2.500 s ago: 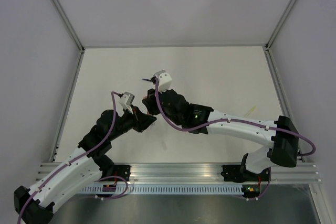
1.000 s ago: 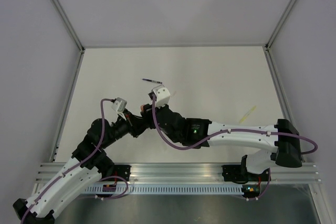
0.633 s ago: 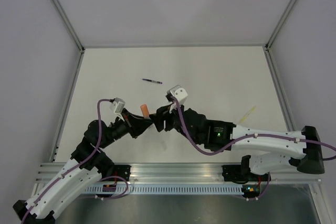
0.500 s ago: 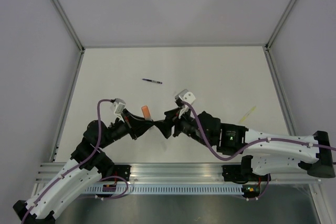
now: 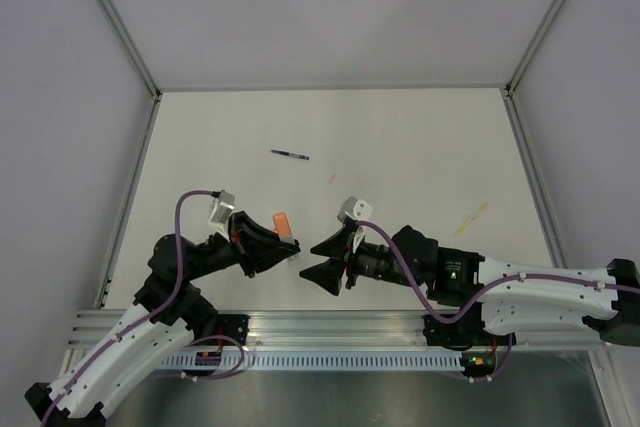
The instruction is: Insert the pens into the pen caps
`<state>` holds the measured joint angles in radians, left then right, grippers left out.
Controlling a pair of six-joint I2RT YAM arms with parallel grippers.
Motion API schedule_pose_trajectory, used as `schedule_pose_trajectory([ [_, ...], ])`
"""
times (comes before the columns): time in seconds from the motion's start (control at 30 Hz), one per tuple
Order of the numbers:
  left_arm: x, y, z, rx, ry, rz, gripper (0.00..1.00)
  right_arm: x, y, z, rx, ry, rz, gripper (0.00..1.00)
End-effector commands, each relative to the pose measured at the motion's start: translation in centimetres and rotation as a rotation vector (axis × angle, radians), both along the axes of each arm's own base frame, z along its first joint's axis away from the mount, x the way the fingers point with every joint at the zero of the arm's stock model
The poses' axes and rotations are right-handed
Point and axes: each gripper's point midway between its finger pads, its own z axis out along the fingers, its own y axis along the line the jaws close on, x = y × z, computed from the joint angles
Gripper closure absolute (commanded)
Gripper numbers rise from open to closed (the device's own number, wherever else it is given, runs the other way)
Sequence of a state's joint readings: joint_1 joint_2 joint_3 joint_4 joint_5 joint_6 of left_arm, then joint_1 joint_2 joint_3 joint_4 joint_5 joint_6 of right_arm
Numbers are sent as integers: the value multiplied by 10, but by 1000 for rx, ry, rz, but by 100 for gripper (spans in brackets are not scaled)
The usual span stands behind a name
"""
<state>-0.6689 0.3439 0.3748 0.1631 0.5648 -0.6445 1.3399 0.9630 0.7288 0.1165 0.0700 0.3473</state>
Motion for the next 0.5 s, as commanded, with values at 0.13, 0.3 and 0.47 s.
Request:
schedule_pose_trajectory([
  [0.13,-25,1,35,-104,-70,-116,98,-11,17,22,98,-11,72,40],
  [0.3,-28,1,35,-104,-79,-132,98,-8,27,24,109,-11,73,43],
  [0.47,-29,2,35,-108,-88,-132,98,-14,32,35,155,-10,108,49],
])
